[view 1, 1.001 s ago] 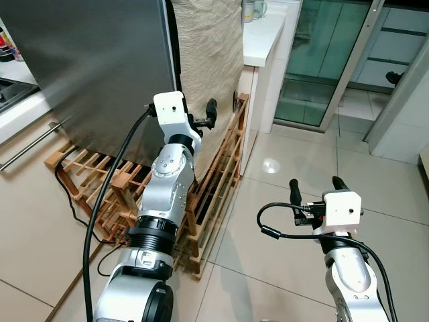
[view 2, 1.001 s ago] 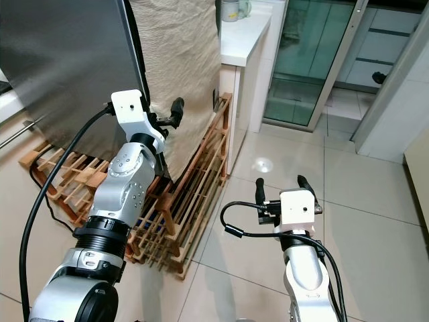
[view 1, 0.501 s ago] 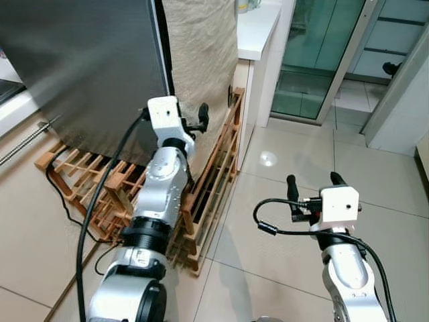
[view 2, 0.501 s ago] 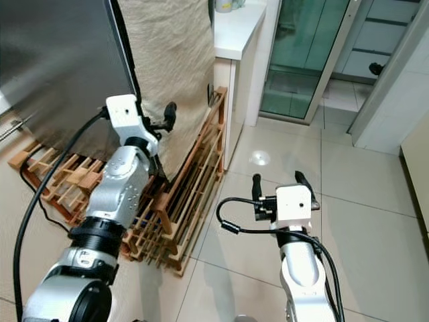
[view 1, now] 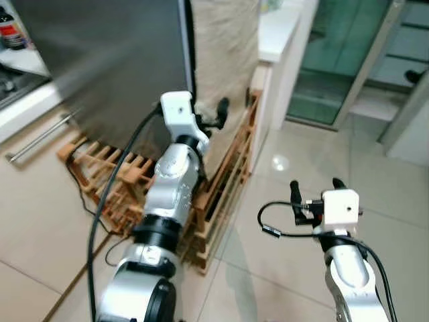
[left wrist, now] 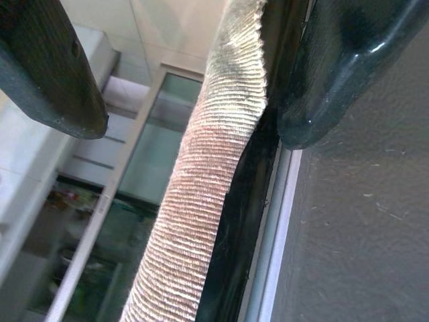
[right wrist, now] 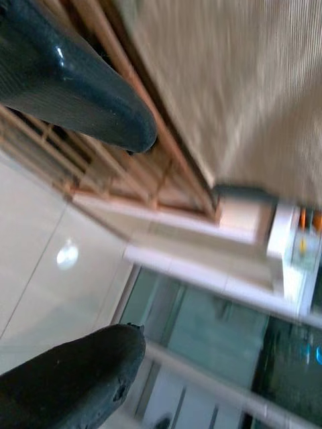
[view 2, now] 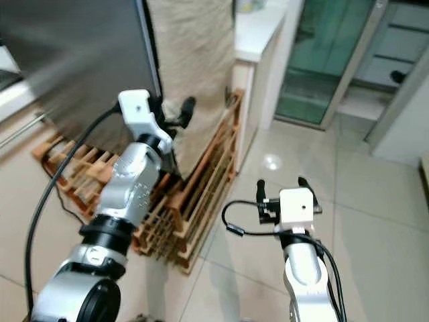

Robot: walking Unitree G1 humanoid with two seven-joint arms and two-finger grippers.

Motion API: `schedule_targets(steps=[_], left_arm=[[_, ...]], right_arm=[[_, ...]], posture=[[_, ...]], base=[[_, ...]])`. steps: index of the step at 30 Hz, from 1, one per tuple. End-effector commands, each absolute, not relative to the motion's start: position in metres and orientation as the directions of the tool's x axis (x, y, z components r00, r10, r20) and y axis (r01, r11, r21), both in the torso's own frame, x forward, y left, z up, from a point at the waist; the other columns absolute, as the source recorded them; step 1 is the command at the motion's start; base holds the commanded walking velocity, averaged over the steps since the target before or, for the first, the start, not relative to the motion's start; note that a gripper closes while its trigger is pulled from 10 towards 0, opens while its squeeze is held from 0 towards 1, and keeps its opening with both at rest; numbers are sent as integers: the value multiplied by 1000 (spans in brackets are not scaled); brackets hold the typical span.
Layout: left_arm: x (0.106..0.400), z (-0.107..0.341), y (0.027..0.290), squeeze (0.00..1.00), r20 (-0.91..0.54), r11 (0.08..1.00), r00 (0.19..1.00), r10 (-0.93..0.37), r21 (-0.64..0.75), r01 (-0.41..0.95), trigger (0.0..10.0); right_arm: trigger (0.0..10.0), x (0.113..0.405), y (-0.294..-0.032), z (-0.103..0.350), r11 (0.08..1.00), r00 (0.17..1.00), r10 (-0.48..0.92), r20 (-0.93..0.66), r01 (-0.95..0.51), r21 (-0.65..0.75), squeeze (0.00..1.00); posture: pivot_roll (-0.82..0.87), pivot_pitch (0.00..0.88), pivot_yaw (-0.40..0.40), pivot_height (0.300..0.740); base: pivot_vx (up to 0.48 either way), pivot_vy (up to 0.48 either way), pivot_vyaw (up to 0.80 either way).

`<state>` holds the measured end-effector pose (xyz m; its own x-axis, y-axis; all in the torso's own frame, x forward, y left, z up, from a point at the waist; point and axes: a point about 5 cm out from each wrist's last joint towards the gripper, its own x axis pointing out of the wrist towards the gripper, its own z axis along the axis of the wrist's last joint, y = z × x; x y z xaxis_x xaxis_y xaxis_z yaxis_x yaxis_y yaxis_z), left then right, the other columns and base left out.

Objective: Restocking fridge

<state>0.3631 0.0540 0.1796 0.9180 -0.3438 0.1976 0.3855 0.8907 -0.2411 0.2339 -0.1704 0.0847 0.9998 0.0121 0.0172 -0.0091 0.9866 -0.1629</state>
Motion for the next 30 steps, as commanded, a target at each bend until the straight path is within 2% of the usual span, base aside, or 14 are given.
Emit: schedule_targets(steps=[1,4,5,9,10,11,16,18,21,22,24,25,28,30], left_arm=[[353,186,4,0,195,798,831,-520,-234,555,10000],[342,195,-20,0,250,682,731,-636,-262,683,10000],[333,206,-29,0,319,585,653,-687,-290,758,10000],[320,220,-33,0,428,414,515,-742,-312,855,10000],[320,220,-33,0,428,414,515,-742,-312,855,10000],[316,222,-33,0,457,343,452,-766,-305,889,10000],[312,222,-33,0,467,283,395,-791,-294,913,10000],[314,216,-28,0,432,322,422,-797,-288,902,10000],[331,199,9,0,326,529,589,-739,-260,808,10000],[331,199,9,0,326,529,589,-739,-260,808,10000],[335,182,64,0,270,664,697,-665,-214,717,10000],[335,182,64,0,270,664,697,-665,-214,717,10000],[329,170,136,0,236,797,815,-529,-192,573,10000],[321,166,169,0,222,854,862,-456,-165,494,10000]], right_arm=[[10000,235,-172,85,988,1000,12,29,-8,-154,4],[10000,235,-175,82,988,1000,6,26,-2,-156,4],[10000,234,-176,82,988,1000,1,26,3,-157,4],[10000,233,-176,81,988,1000,-7,30,12,-154,4],[10000,233,-176,81,988,1000,-7,30,12,-154,4],[10000,232,-176,79,989,1000,-9,30,13,-150,4],[10000,231,-176,78,989,1000,-7,28,11,-147,4],[10000,231,-176,77,990,1000,-6,30,11,-144,4],[10000,232,-173,76,991,999,-10,33,14,-133,4],[10000,232,-173,76,991,999,-10,33,14,-133,4],[10000,232,-172,76,992,999,-17,33,21,-126,4],[10000,232,-172,76,992,999,-17,33,21,-126,4],[10000,233,-172,75,992,999,-13,32,17,-123,8],[10000,237,-172,75,993,1000,-7,31,10,-119,4]], posture=[[-224,0,42,740],[-235,0,51,740],[-241,0,54,740],[-241,0,56,740],[-241,0,56,740],[-237,0,54,740],[-235,0,53,740],[-226,0,53,740],[-221,0,60,740],[-221,0,60,740],[-208,0,62,740],[-208,0,62,740],[-165,0,52,740],[-142,0,46,740]], base=[[0,0,0],[0,0,0],[0,0,0],[0,0,0],[0,0,0],[0,0,0],[0,0,0],[0,0,0],[0,0,0],[0,0,0],[0,0,0],[0,0,0],[0,0,0],[0,0,0]])
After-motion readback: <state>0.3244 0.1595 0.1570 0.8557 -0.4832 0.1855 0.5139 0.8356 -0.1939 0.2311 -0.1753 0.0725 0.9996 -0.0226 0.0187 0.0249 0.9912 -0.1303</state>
